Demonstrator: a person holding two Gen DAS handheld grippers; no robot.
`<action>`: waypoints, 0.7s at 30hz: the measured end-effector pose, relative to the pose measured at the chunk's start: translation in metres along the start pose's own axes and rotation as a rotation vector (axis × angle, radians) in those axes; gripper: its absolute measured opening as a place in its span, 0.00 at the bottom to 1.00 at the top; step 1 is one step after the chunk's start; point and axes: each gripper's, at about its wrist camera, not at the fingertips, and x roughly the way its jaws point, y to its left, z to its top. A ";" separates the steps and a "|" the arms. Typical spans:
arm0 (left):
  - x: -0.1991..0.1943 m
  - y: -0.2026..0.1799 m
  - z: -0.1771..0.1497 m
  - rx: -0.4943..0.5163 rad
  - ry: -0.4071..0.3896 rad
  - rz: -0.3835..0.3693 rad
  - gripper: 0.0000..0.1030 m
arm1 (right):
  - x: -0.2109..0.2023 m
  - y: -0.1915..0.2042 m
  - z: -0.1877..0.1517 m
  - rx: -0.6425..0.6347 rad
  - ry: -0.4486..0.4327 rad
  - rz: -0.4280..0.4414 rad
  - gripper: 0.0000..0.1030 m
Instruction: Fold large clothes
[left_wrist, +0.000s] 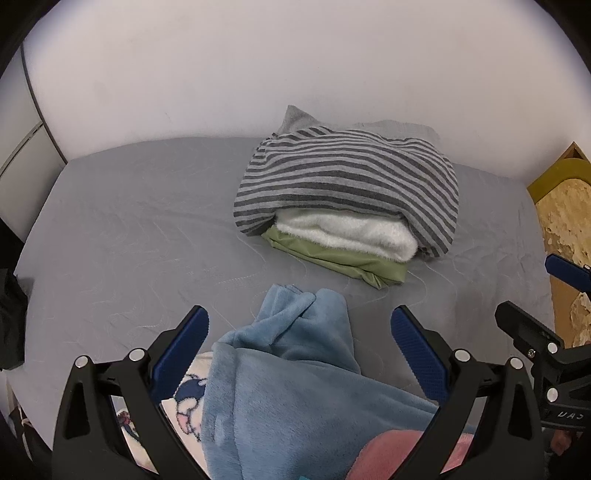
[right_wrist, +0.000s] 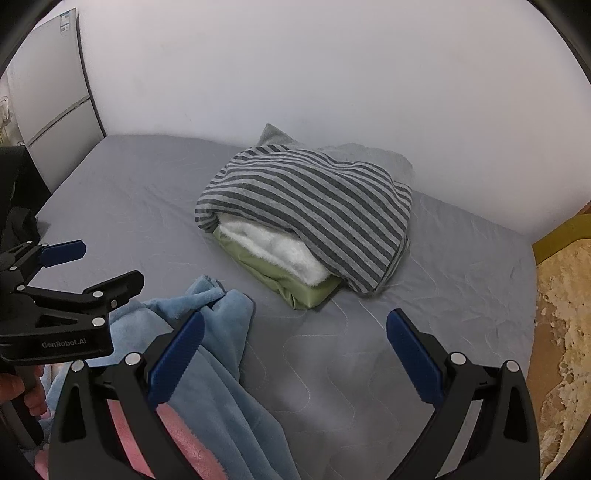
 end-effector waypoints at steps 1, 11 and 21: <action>0.000 -0.001 0.000 0.004 0.000 0.002 0.94 | 0.000 0.000 0.000 -0.003 0.000 -0.004 0.95; 0.002 0.003 -0.001 -0.015 0.005 -0.002 0.94 | 0.003 -0.001 0.000 -0.008 0.004 -0.011 0.95; 0.003 0.004 -0.003 -0.010 0.012 -0.004 0.94 | 0.004 -0.001 0.000 -0.013 0.006 -0.021 0.94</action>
